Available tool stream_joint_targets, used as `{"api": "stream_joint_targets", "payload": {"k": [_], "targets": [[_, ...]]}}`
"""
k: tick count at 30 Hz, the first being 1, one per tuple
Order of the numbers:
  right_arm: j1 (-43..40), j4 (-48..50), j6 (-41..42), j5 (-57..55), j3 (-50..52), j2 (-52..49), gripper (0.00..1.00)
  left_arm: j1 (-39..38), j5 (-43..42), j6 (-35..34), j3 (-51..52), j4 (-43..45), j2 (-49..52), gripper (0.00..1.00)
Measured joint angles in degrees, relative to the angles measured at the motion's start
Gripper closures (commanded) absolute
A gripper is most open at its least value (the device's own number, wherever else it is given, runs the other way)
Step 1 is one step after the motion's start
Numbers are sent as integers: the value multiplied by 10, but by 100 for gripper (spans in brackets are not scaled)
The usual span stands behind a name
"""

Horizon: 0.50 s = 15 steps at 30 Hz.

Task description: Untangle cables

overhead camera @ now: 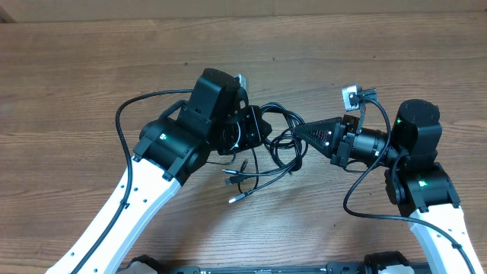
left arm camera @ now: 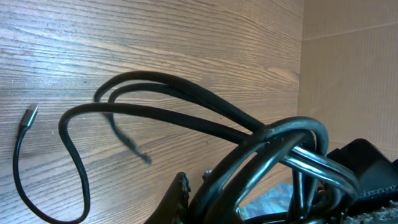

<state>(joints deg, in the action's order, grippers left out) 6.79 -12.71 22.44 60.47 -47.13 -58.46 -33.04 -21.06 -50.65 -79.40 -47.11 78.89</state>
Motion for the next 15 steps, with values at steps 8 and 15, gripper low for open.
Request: {"api": "stream_joint_targets", "payload": {"k": [8, 15], "targets": [[0, -5, 0, 0, 0, 0, 96, 0, -2, 2, 0, 0, 0, 96], [0, -6, 0, -3, 0, 0, 96, 0, -2, 3, 0, 0, 0, 96]]}}
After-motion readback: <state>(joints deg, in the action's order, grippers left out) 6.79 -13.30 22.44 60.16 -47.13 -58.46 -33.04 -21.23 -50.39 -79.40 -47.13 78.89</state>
